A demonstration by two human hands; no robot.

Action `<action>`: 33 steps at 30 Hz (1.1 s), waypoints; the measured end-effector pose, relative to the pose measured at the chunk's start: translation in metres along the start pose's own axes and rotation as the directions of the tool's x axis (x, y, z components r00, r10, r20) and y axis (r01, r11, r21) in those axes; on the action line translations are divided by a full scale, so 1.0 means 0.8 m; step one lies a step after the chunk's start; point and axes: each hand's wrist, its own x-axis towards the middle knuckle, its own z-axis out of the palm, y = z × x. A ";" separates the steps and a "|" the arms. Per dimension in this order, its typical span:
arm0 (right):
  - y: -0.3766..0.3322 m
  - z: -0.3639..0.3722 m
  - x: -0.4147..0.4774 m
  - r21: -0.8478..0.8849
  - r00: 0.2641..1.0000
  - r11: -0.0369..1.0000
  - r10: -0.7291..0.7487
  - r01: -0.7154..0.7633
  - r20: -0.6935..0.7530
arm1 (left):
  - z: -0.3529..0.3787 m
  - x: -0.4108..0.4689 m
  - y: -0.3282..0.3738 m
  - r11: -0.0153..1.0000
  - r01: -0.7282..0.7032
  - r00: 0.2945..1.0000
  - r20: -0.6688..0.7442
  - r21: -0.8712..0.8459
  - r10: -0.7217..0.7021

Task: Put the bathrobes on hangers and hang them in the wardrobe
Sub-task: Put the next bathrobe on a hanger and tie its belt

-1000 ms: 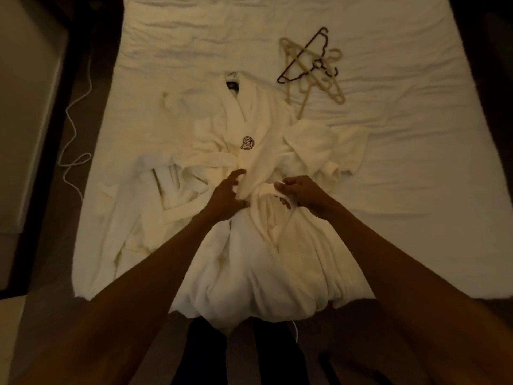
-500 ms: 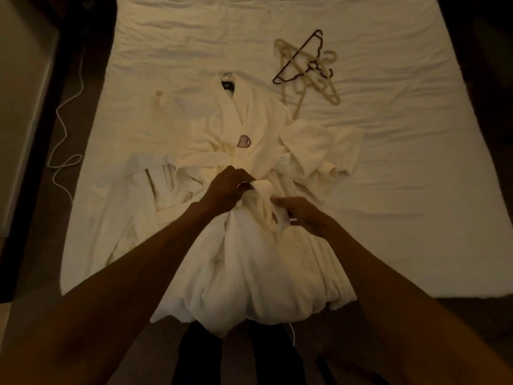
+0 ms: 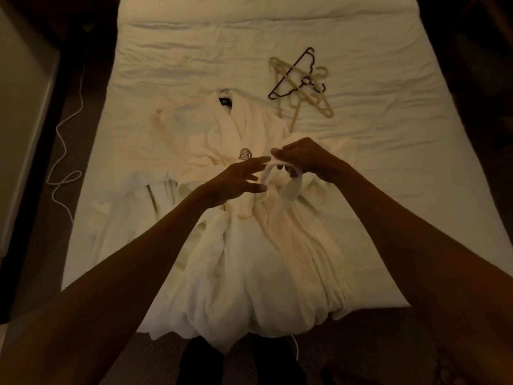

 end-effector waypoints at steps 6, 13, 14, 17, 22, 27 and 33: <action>0.054 0.029 -0.017 0.245 0.992 0.965 0.113 -0.098 -0.048 | -0.018 0.008 0.010 0.990 0.094 0.995 -0.039 0.108 -0.090; 0.120 0.070 -0.047 0.201 0.978 0.958 0.207 -0.207 0.023 | -0.054 -0.014 0.000 0.975 0.222 0.974 0.054 0.007 -0.222; 0.106 0.059 -0.041 0.251 0.983 0.956 0.172 -0.152 -0.058 | -0.056 -0.017 0.001 0.964 0.242 0.964 0.086 0.108 -0.251; 0.042 0.024 -0.018 0.288 0.989 0.957 0.007 0.037 -0.151 | -0.053 -0.018 0.020 0.967 0.240 0.961 0.119 0.084 -0.249; -0.027 0.009 0.006 0.337 0.980 0.926 -0.117 0.167 -0.164 | -0.057 -0.010 0.052 0.971 0.138 0.986 -0.067 -0.196 -0.153; 0.039 0.061 -0.005 0.260 0.981 0.946 0.190 -0.196 0.048 | -0.074 -0.010 0.041 0.774 0.010 0.984 -0.131 -0.633 -0.120; 0.057 0.046 -0.021 0.133 0.968 0.978 0.183 -0.161 -0.172 | -0.082 -0.022 -0.018 0.754 0.074 0.882 -0.310 -0.653 -0.355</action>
